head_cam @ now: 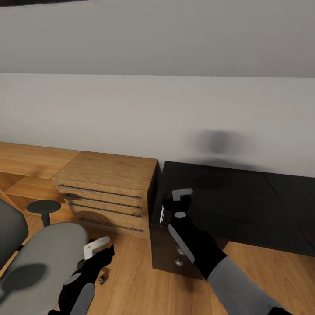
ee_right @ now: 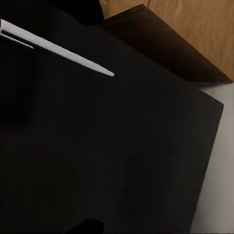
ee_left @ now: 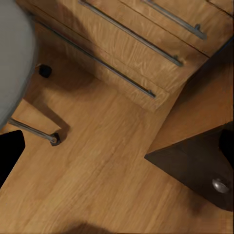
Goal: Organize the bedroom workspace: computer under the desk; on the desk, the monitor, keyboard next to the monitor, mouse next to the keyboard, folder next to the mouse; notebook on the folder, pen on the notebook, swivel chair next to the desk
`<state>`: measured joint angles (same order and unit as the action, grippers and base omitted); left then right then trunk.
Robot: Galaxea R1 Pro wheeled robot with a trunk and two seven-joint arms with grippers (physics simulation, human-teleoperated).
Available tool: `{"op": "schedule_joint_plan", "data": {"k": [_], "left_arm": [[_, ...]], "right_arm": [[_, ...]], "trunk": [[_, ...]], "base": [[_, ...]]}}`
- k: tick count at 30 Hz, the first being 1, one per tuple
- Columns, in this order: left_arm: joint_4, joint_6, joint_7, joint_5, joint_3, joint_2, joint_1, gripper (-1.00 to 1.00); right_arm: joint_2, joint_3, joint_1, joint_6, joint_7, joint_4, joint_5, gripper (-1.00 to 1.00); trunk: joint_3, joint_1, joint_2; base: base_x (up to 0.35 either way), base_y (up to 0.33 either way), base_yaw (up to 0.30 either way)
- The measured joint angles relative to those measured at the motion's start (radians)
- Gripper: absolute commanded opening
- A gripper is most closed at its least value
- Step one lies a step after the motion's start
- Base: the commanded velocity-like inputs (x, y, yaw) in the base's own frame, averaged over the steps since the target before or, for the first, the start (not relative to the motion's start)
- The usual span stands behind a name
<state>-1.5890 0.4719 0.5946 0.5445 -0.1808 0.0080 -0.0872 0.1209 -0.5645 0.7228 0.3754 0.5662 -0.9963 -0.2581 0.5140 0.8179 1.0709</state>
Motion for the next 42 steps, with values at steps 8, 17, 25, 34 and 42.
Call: {"op": "schedule_joint_plan", "data": {"k": [8,17,25,34,42], "left_arm": [[0.003,0.002,0.002,0.034,-0.001,-0.008,-0.048,1.00],[0.006,0.000,0.005,0.033,-0.001,-0.008,-0.048,1.00],[0.016,0.002,0.007,0.030,-0.003,-0.009,-0.048,1.00],[0.018,0.002,0.010,0.032,-0.002,-0.010,-0.049,1.00],[0.018,0.002,0.012,0.032,-0.002,-0.010,-0.049,1.00]], "right_arm": [[0.030,0.078,0.292,-0.186,-0.367,0.669,-0.109,1.00],[0.031,0.079,0.289,-0.216,-0.368,0.673,-0.116,1.00],[0.032,0.078,0.288,-0.175,-0.370,0.676,-0.192,1.00],[0.031,0.078,0.284,-0.134,-0.370,0.678,-0.206,1.00],[0.030,0.079,0.283,-0.083,-0.368,0.678,-0.210,1.00]], "trunk": [[0.000,0.000,0.000],[0.001,0.000,0.000],[0.004,0.000,0.000],[0.006,0.000,0.000],[0.006,0.000,0.000]], "base": [[0.000,0.000,0.000],[0.000,0.000,0.055],[0.000,0.000,0.227],[0.000,0.000,0.060],[0.000,0.000,0.002]]}}
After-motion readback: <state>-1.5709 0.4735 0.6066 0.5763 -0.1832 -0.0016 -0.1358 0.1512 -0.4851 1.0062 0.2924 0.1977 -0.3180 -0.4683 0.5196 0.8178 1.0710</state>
